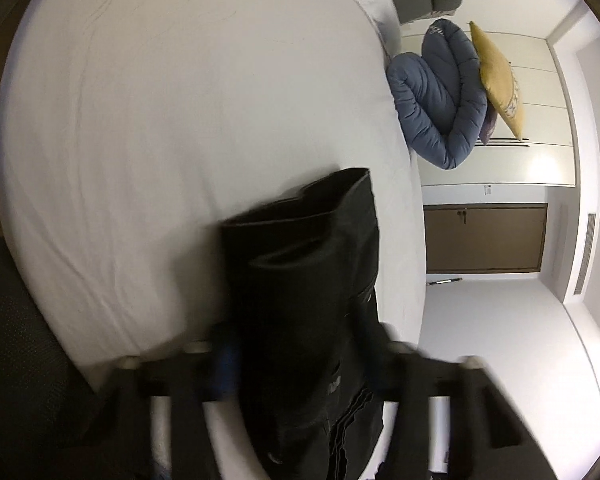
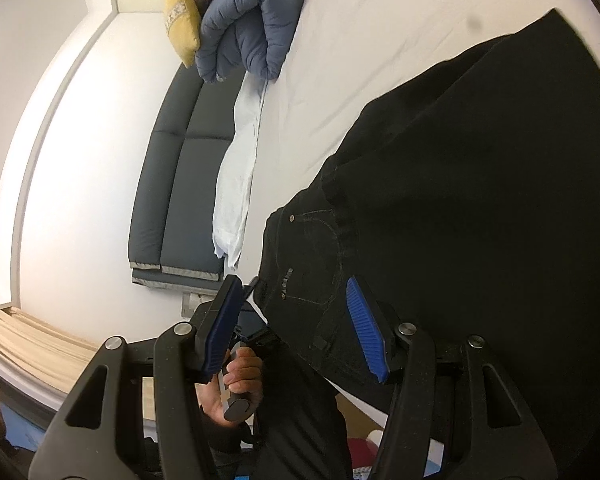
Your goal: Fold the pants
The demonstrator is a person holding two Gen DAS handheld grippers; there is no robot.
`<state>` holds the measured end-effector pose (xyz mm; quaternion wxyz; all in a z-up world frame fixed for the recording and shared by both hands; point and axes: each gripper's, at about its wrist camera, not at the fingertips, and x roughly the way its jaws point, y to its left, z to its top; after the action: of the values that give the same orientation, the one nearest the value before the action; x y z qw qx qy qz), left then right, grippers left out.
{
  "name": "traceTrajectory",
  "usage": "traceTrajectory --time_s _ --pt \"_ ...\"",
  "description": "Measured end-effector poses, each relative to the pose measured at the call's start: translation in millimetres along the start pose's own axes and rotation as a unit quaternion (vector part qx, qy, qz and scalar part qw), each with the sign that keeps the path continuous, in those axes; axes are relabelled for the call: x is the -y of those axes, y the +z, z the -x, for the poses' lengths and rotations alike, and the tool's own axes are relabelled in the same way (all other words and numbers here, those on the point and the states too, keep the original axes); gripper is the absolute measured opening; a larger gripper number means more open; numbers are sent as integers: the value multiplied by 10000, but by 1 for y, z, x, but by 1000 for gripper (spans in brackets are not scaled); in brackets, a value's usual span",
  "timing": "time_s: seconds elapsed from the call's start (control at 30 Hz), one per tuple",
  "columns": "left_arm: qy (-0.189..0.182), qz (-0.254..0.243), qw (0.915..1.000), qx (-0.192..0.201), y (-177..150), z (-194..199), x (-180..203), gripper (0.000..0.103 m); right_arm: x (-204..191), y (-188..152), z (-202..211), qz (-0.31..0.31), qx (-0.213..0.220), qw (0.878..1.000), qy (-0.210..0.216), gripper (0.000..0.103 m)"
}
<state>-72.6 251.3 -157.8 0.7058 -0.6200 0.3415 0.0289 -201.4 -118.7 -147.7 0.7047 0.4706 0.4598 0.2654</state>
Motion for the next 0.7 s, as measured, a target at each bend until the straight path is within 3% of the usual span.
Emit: traceTrajectory --time_s 0.2,0.37,0.43,0.47,0.6,0.7 --pt "-53 -232 9997 17 -2 4 16 21 -12 17 -43 200 -407 9987 -223 54" --pt "-12 -615 9981 104 -5 11 31 19 -8 33 -77 98 -642 9968 -466 54" --pt "15 -743 9971 132 -6 12 37 18 4 36 -98 41 -890 9894 -1143 53" --pt "26 -824 9965 150 -7 12 41 18 11 34 -104 -24 -927 9878 -1250 52" --pt "84 -1452 9891 240 -16 13 73 17 12 29 -100 104 -492 9927 -1101 51" --pt "87 -2185 9756 219 -33 7 112 16 5 23 -101 477 -385 9912 -1172 51"
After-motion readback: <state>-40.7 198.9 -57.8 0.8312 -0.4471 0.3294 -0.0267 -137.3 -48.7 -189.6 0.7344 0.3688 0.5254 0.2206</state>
